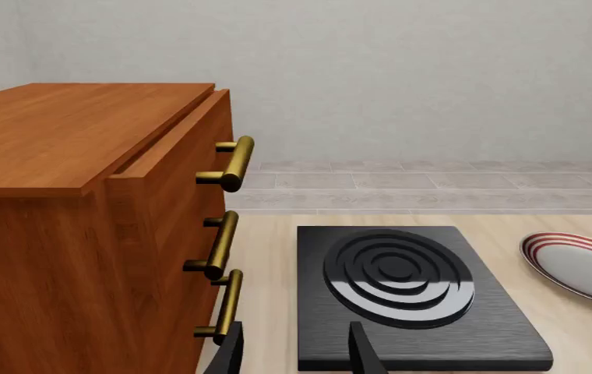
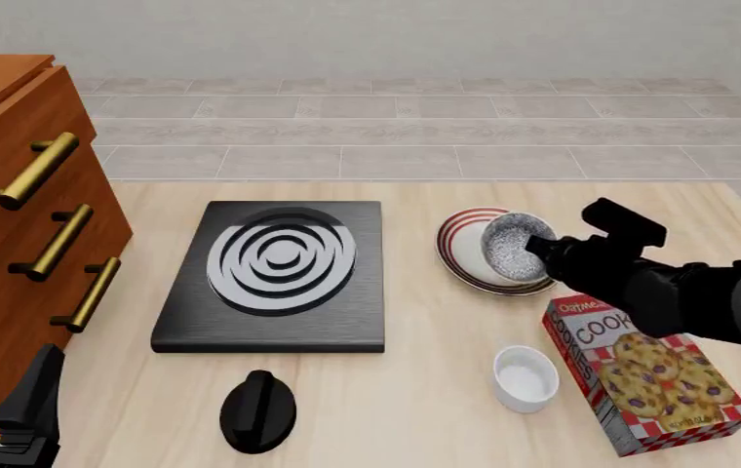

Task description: Pick the akita bowl next to the ramekin and place it on the plate.

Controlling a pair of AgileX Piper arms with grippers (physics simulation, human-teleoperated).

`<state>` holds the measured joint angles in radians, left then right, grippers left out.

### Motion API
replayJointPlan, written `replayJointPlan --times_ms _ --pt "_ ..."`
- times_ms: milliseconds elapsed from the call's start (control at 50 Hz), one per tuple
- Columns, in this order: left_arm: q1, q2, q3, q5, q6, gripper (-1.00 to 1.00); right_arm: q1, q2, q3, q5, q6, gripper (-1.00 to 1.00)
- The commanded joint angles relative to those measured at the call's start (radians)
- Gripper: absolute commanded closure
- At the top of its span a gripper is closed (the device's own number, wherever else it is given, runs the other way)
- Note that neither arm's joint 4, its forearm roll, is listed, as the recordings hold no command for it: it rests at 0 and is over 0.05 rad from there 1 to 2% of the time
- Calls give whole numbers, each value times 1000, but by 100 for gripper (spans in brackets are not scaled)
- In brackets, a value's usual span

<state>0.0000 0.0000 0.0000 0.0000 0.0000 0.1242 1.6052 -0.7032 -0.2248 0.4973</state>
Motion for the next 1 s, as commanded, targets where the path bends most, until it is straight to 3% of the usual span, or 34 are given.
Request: replayJointPlan --times_ms 20,1000 --pt "0 0 0 0 0 -100 -2 31 -26 -10 0 100" --pt "0 0 0 0 0 -100 -24 178 -109 -51 -8 100"
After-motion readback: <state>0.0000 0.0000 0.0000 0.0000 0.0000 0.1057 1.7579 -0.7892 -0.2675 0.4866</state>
